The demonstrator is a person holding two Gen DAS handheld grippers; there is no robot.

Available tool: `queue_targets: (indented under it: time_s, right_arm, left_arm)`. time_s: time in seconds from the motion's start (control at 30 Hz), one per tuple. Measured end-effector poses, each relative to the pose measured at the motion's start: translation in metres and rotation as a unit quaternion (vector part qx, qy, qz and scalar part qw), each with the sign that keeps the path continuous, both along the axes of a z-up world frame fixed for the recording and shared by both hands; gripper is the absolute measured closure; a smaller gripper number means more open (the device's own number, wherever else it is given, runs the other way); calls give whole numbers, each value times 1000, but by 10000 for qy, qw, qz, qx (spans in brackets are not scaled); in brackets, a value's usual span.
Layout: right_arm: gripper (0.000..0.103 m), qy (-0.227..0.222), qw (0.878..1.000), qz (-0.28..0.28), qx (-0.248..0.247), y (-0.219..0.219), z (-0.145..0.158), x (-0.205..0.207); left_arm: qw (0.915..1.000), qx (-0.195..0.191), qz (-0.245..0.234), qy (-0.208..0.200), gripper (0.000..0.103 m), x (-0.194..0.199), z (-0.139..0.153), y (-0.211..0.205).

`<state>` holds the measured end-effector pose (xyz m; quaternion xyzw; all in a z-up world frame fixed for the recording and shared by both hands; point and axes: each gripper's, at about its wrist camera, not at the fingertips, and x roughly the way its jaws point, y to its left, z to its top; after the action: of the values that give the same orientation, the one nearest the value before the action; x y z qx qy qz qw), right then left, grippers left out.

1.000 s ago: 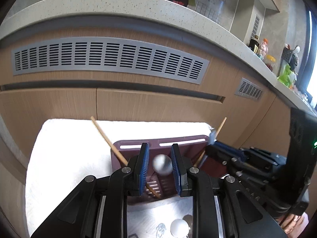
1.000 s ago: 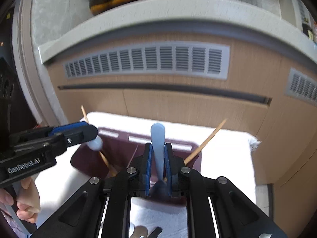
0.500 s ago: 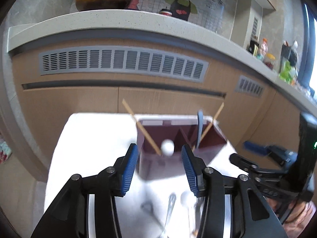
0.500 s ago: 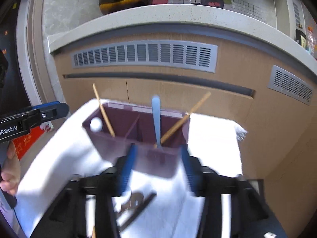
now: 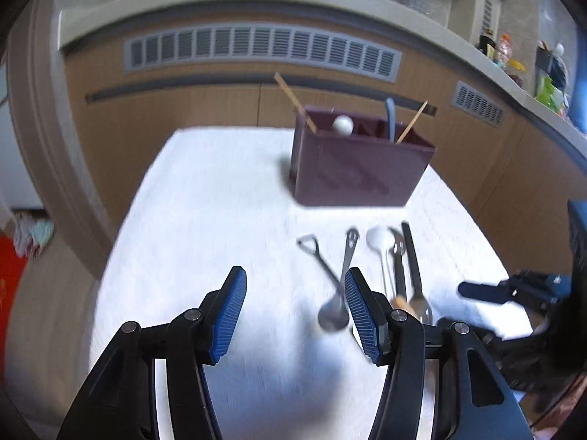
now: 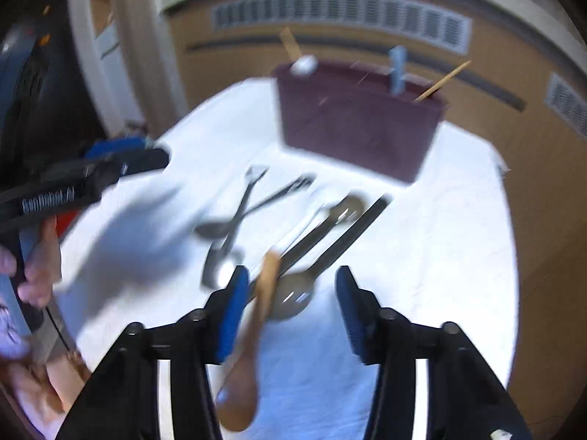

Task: Organize utensils
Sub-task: 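Open both tools to release the spoons into the caddy and withdraw, then grasp the wooden spoon by its handle with the right tool while the left tool approaches the shovel-shaped spoon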

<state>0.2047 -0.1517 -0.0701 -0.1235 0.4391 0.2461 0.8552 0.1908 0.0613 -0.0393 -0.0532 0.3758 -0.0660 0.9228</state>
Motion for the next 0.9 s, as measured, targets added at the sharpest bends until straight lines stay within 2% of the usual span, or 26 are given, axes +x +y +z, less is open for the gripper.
queue_targets:
  time_s: [0.13,0.27,0.4,0.5,0.7,0.83,0.9]
  right_arm:
    - [59,124,9999,71,-44,12,-15,-9]
    - [74,198,9997,64,-143,19,-24,-9]
    - [76,103,9997,18,-238,20,-24,-7]
    - [91,31,9995,-23,-305,18,-22,-5]
    - [93,-35,9997,-227,-90,-1,-14,-1]
    - [93,-76,9979,-618,201,-29,-5,3]
    - [93,-112,9967,-758,283,-40,-3,4]
  left_arm:
    - [9997,58,128,202,46,-5,-11,4]
    - [9992,-14,146,379,46,-4,-18,6]
    - [9986,-63,76,518,46,-1,-22,3]
    - [9981,-55,27,611,46,2,-25,-1]
    - [9972,-92,-192,723,46,10,-27,-13]
    - [9933,-406,-515,955,47,29,-28,-23]
    - [9906,-473,-551,1159,55,44,-30,-27]
